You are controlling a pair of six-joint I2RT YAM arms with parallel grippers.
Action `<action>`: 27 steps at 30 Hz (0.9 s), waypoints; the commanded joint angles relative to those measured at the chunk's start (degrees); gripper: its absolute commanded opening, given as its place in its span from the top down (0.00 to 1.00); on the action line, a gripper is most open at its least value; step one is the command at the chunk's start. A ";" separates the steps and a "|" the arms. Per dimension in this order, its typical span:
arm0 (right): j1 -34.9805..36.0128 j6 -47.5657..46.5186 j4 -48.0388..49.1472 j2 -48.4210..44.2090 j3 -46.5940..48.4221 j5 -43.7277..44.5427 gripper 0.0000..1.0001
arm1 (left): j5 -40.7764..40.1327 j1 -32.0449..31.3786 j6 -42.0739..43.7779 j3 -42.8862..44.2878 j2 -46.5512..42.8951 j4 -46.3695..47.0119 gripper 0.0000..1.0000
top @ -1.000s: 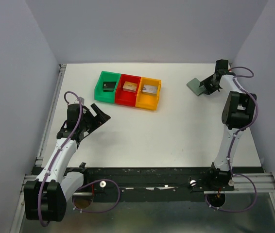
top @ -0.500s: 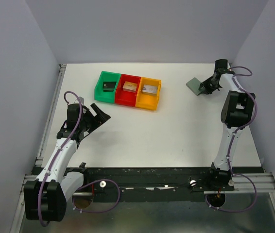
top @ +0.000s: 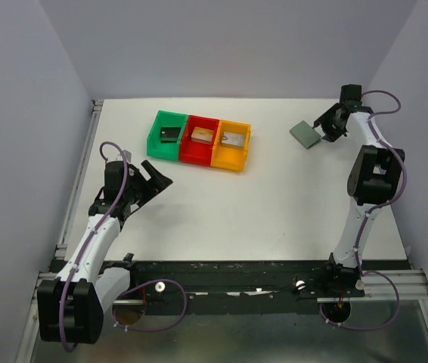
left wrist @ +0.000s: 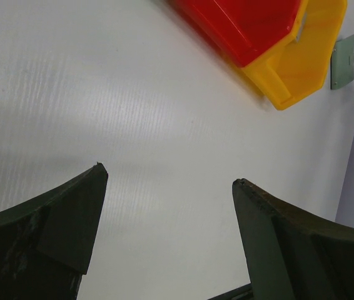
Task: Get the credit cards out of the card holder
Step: Open the card holder at the center of the board.
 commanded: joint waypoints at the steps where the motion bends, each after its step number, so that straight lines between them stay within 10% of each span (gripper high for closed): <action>1: -0.12 -0.41 -2.62 4.72 7.99 4.23 0.40 | 1.37 -0.10 -0.38 -0.71 -0.55 0.99 0.06; 27: 0.14 4.69 -14.67 19.06 24.88 -4.99 0.38 | 3.57 -0.10 -1.08 -0.62 0.42 2.22 0.06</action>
